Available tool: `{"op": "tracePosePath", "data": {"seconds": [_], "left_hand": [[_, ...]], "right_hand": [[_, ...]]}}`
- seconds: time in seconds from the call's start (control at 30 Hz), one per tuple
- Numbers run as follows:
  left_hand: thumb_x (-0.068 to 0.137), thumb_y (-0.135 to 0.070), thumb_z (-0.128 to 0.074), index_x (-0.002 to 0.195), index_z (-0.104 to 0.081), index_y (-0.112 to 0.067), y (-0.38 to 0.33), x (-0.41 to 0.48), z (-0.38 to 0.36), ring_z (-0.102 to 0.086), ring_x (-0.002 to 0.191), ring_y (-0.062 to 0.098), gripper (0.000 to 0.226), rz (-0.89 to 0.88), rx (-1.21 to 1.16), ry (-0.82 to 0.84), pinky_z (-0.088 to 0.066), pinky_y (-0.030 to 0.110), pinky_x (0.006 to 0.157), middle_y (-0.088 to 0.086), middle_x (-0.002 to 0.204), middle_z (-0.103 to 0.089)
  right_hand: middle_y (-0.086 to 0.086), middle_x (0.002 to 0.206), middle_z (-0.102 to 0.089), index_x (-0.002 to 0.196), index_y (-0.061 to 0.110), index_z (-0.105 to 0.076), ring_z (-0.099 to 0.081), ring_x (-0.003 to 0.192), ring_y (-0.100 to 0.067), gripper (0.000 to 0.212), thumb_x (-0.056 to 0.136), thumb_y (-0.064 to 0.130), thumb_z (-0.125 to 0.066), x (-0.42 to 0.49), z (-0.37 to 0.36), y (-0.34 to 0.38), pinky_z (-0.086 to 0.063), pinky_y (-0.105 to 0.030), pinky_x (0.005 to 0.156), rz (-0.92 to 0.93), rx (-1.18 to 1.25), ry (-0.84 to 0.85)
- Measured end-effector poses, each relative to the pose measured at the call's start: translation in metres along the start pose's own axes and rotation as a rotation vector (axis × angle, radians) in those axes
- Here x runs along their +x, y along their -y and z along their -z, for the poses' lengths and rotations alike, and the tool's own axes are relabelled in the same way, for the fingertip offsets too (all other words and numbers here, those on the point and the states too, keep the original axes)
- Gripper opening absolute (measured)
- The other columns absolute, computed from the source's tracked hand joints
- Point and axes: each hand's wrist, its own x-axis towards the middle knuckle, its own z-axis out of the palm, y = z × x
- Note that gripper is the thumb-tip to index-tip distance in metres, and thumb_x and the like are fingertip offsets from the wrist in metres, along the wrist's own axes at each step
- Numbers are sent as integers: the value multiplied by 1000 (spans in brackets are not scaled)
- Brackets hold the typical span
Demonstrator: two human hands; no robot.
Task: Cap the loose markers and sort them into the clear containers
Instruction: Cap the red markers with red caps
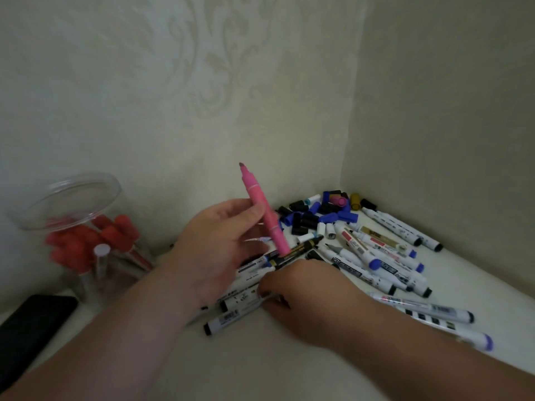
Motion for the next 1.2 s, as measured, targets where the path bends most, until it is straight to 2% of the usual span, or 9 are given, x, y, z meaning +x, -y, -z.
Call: {"op": "tracePosePath", "data": {"seconds": [0.1,0.33,0.5,0.57,0.63,0.77,0.93,1.1,1.2], "left_hand": [[96,-12,-59,96,-68,-2,17,0,-20,-69,72,21,14,18,-316,-97,-58,30,61,12,85,-73],[98,-12,-54,90,-64,-5,34,-11,-35,-69,68,20,15,-72,-454,-153,-59,33,63,9,75,-69],[101,-13,-48,95,-60,-6,44,-15,-34,-70,67,23,15,-71,-423,-184,-59,35,62,12,76,-70],[103,-14,-46,101,-57,-6,47,-14,-31,-69,66,27,14,-70,-349,-157,-58,35,58,12,75,-68],[103,-12,-44,106,-55,-7,49,-14,-32,-68,65,30,13,-71,-304,-104,-58,39,60,12,75,-68],[103,-5,-42,109,-54,-6,57,-9,-40,-61,61,25,13,-82,-251,-32,-54,37,58,11,79,-66],[104,-5,-43,107,-54,-8,65,-7,-40,-45,55,16,12,-55,-197,53,-38,29,50,7,72,-60],[92,-27,-54,107,-57,-10,65,-9,-41,-33,52,13,23,-33,-232,166,-24,27,49,7,72,-52],[91,-31,-54,98,-65,-13,64,-9,-40,-27,49,11,23,-5,-247,222,-22,23,45,7,71,-47]], "right_hand": [[7,97,-66,110,33,-61,-62,90,-17,21,95,43,-52,-5,6,-4,-50,-30,73,-4,21,-8],[17,86,-44,120,38,-62,-44,81,-5,33,89,50,-62,-10,18,-14,-42,-23,70,-29,35,72],[15,94,-64,125,38,-63,-53,75,-3,33,92,41,-64,-21,46,-24,-44,-21,70,-107,79,233],[18,91,-65,117,39,-68,-57,74,2,25,93,41,-64,-28,68,-39,-43,-14,67,-232,118,238],[17,86,-68,104,36,-73,-61,72,1,14,92,39,-66,-24,85,-60,-43,-12,61,-404,192,75],[2,92,-71,97,20,-73,-63,80,-10,11,94,26,-65,20,89,-113,-50,-24,65,-663,197,-233],[-10,96,-71,98,9,-71,-65,86,-25,19,93,26,-63,69,69,-156,-58,-39,80,-760,63,-183],[-12,95,-70,95,8,-72,-65,85,-26,20,91,27,-66,94,55,-163,-51,-30,68,-735,-92,-21],[-12,104,-69,103,7,-71,-65,93,-27,19,90,19,-66,100,52,-166,-54,-33,75,-748,-93,4]]}}
